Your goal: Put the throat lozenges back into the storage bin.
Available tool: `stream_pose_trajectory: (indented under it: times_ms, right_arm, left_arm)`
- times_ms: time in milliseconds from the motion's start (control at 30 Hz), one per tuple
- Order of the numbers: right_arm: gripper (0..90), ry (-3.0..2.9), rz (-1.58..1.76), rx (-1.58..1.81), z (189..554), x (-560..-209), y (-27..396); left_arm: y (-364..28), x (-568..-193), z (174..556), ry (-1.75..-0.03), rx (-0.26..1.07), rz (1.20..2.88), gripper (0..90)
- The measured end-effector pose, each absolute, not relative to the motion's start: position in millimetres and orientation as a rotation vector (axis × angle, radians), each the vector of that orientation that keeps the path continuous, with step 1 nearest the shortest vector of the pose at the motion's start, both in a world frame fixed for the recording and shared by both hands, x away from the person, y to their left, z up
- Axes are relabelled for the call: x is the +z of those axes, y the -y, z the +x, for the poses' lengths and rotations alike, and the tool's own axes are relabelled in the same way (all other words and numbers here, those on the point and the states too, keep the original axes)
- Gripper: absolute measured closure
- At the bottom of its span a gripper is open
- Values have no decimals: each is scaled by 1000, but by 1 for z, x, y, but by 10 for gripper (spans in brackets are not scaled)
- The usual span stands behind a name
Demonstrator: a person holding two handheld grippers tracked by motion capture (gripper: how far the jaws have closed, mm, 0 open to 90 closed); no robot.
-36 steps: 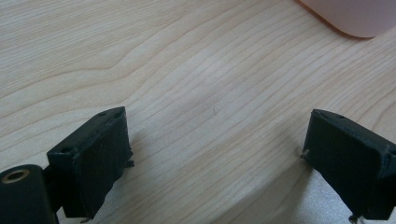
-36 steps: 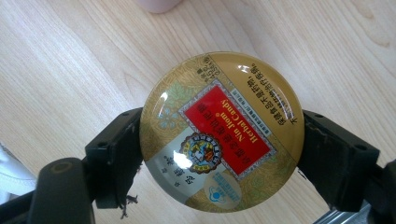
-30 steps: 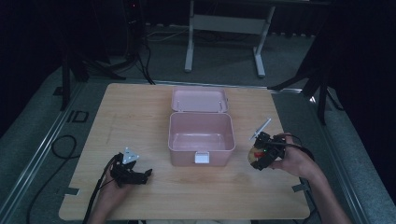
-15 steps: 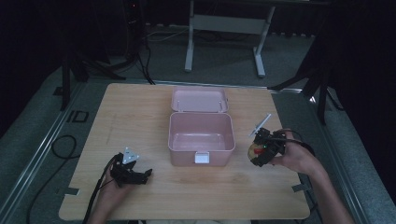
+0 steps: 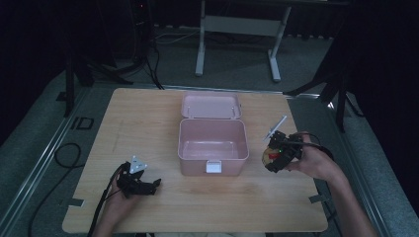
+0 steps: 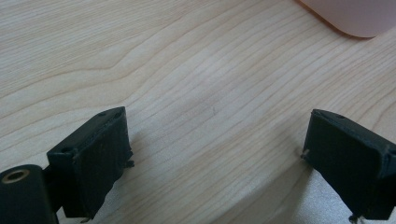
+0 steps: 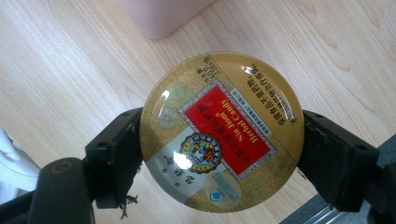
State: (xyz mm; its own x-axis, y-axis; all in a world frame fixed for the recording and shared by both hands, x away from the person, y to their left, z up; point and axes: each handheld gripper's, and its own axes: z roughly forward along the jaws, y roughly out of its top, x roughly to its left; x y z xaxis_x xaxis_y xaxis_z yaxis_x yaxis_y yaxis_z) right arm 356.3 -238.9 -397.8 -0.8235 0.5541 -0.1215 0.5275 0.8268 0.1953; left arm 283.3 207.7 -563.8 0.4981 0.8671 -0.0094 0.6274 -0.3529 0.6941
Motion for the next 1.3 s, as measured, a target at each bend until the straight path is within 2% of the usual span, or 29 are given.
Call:
stream_pose_trajectory:
  times_ms: [1300]
  right_arm:
    - [199, -2835, 775, 254, 366, -374, 214]
  left_arm:
    - [-208, -564, 283, -1220, 482, 2102, 76]
